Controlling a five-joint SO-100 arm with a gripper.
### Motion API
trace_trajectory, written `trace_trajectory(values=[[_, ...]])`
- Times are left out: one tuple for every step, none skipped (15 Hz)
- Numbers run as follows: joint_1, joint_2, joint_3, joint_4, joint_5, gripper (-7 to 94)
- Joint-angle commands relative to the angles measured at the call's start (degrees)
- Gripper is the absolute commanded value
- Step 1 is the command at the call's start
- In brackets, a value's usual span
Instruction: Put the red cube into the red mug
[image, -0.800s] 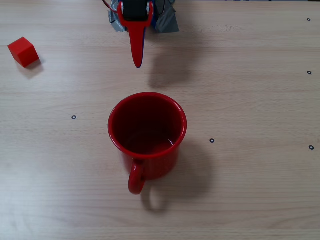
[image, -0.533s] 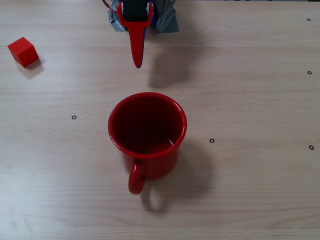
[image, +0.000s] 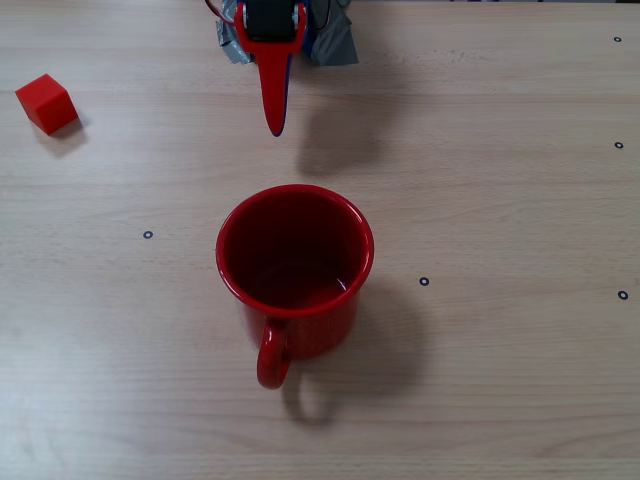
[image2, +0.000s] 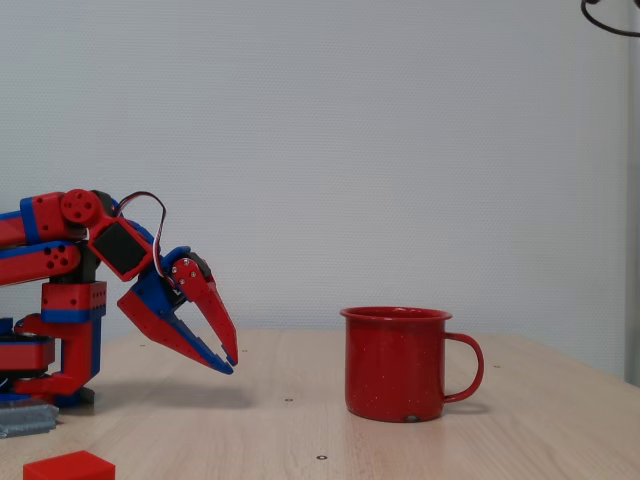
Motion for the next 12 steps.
trace_trajectory(values=[[-0.09, 3.25, 2.37, -1.41, 1.32, 0], [-0.44, 3.25, 2.55, -2.20, 1.23, 0], [-0.62, 3.25, 2.90, -3.16, 2.29, 0], [-0.62, 3.25, 2.99, -3.16, 2.37, 0], [-1.05, 3.25, 2.99, -3.16, 1.85, 0], [-1.23, 3.25, 2.90, -3.16, 1.67, 0], [-1.14, 3.25, 2.81, -2.99, 0.26, 0], [-0.09, 3.25, 2.64, -2.90, -1.67, 0], [1.49, 3.16, 2.37, -2.72, -3.43, 0], [2.81, 2.72, 1.32, -1.85, -5.71, 0], [3.87, 0.97, -1.05, -0.53, -7.12, 0], [4.92, -1.93, -4.39, 0.44, -8.61, 0]])
